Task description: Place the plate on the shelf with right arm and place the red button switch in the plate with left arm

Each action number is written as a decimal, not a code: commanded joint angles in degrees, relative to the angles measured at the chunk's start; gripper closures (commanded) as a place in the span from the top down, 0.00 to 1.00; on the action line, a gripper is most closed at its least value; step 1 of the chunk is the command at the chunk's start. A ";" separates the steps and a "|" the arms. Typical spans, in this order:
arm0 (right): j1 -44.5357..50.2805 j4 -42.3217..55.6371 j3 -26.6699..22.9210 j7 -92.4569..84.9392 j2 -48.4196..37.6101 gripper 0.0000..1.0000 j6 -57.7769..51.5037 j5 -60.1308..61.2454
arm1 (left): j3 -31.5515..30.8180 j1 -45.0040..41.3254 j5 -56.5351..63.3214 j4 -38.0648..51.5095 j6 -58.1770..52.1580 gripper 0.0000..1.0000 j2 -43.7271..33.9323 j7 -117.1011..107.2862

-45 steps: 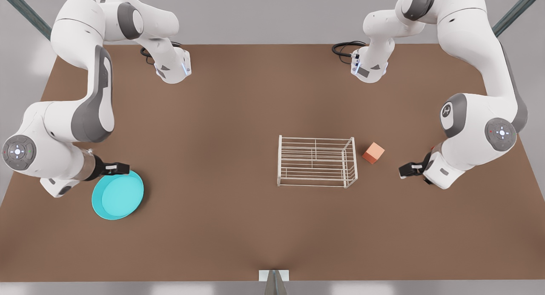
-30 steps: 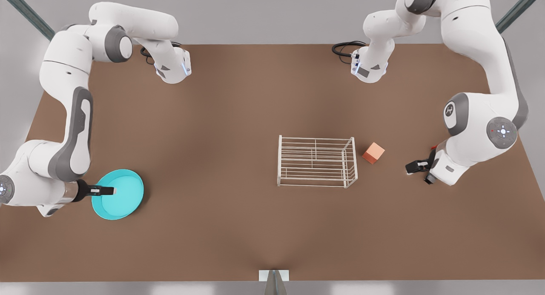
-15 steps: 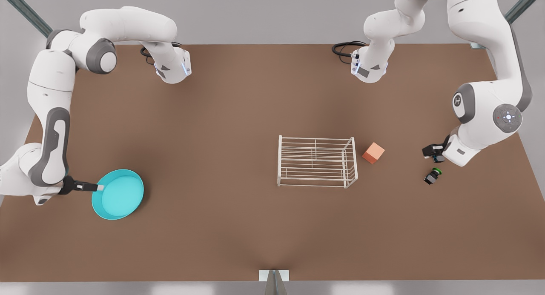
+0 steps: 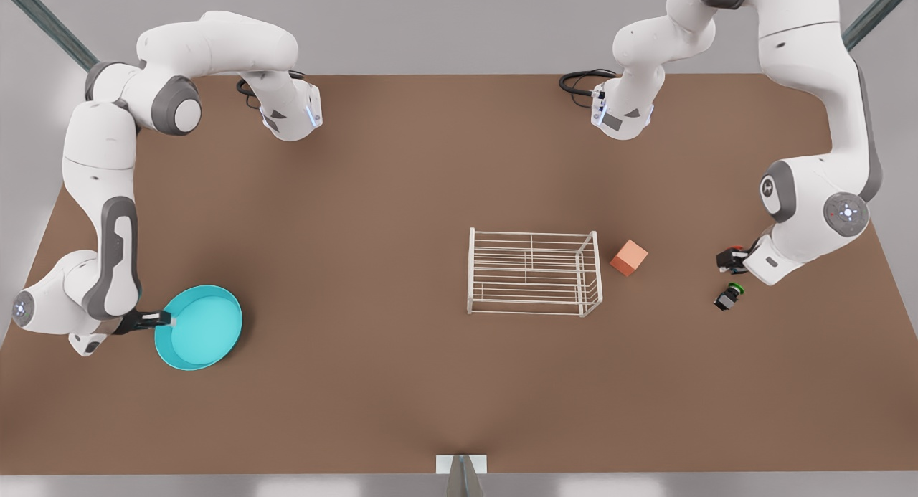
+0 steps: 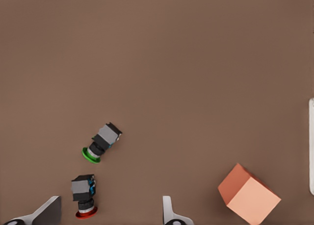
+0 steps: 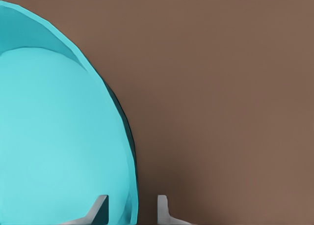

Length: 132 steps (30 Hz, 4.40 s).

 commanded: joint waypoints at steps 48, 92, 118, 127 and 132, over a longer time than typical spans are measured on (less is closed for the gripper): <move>36.36 -0.92 -0.79 48.91 -21.61 0.17 -15.11 -1.98 | 0.14 15.54 0.01 -6.17 20.32 1.00 16.64 12.49; 72.84 7.60 -9.14 113.43 -18.09 1.00 2.57 1.01 | 0.14 15.81 0.01 -6.35 21.81 0.42 17.60 11.96; 26.70 8.57 -6.59 41.27 -30.66 1.00 -35.85 -8.66 | -20.34 14.84 -0.52 1.29 -6.22 0.42 0.99 -15.02; 26.78 8.66 -6.41 41.44 -30.66 1.00 -35.76 -8.66 | -35.90 10.54 -0.52 8.94 -16.42 0.42 0.55 -43.66; 26.61 8.66 -6.50 41.27 -30.66 1.00 -35.94 -8.66 | -36.16 1.40 -1.66 13.95 -17.30 0.41 1.43 -59.58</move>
